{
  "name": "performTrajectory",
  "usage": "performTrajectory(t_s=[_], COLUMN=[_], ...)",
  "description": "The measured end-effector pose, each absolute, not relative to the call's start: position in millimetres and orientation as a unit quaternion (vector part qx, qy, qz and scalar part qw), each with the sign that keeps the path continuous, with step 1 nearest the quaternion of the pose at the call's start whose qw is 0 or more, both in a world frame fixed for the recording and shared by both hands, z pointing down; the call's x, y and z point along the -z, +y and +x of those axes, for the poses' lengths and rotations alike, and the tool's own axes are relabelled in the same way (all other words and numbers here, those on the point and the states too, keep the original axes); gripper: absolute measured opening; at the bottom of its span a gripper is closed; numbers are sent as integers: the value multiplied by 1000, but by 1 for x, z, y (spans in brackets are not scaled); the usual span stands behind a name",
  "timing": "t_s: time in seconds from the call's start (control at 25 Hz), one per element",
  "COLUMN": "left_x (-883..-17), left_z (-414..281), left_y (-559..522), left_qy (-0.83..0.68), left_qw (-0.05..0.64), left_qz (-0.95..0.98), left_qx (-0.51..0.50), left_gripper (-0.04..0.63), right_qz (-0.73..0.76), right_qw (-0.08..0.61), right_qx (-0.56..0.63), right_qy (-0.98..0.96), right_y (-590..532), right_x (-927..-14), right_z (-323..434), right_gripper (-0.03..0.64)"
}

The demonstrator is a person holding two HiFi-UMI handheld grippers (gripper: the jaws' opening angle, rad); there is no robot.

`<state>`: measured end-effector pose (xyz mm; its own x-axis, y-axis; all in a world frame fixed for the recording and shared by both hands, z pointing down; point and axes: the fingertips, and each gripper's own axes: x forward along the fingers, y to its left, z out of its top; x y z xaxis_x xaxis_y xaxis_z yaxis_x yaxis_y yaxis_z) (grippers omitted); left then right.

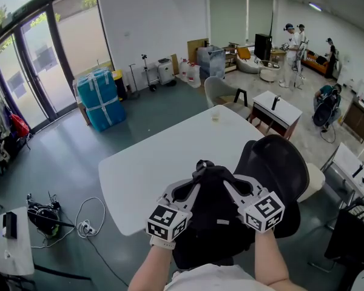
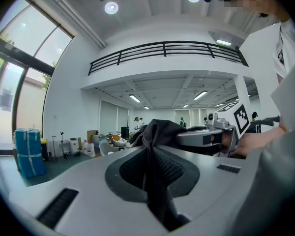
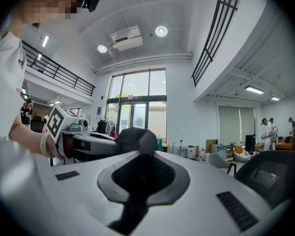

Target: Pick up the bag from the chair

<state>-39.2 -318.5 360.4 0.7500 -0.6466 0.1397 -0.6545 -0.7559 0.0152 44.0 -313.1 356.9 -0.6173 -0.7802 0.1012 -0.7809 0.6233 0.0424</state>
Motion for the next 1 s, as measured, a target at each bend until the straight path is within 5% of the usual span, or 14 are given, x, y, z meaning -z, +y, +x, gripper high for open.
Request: performTrajectory(t_s=[1.0], left_x=[-357], left_z=[-39], left_y=[-317], left_qy=[-345], left_qw=[29], left_qz=[937], left_qx=[-57], left_gripper=[48], right_qz=[436], right_qw=[45], right_qx=[5], right_qy=[-899], right_y=[-312], right_x=[-354], right_z=[43], right_gripper=[32])
